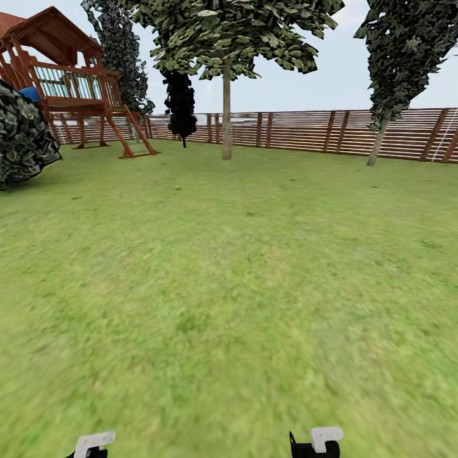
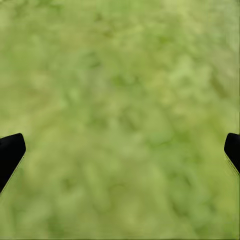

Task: In the garden, pick up the pesticide atomizer on the floor and spray pesticide onto both trees until each tree trunk is fully covered.

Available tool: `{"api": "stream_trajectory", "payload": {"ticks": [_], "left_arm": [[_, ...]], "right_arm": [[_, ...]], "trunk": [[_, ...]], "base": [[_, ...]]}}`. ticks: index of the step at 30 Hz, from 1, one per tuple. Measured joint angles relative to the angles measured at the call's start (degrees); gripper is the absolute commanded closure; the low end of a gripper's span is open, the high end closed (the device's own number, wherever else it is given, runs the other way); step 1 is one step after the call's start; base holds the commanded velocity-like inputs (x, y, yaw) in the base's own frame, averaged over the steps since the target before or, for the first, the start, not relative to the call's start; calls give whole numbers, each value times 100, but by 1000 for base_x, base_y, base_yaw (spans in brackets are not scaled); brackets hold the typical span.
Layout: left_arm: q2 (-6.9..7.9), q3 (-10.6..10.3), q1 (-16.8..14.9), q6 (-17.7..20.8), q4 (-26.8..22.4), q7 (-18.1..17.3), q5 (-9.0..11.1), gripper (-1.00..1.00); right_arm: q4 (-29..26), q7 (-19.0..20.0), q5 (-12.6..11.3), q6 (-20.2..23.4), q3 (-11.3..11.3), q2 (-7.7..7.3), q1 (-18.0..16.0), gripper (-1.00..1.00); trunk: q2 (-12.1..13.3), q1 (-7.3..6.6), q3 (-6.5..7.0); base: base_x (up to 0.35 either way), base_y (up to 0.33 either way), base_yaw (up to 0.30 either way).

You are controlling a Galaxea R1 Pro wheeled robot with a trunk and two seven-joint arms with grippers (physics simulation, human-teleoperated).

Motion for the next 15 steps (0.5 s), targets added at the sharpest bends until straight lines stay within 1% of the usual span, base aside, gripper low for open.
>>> {"api": "stream_trajectory", "payload": {"ticks": [15], "left_arm": [[1,0,0,-7,0,0,0,100]], "right_arm": [[0,0,0,0,0,9,0,-100]], "trunk": [[0,0,0]], "base": [[342,0,0]]}}
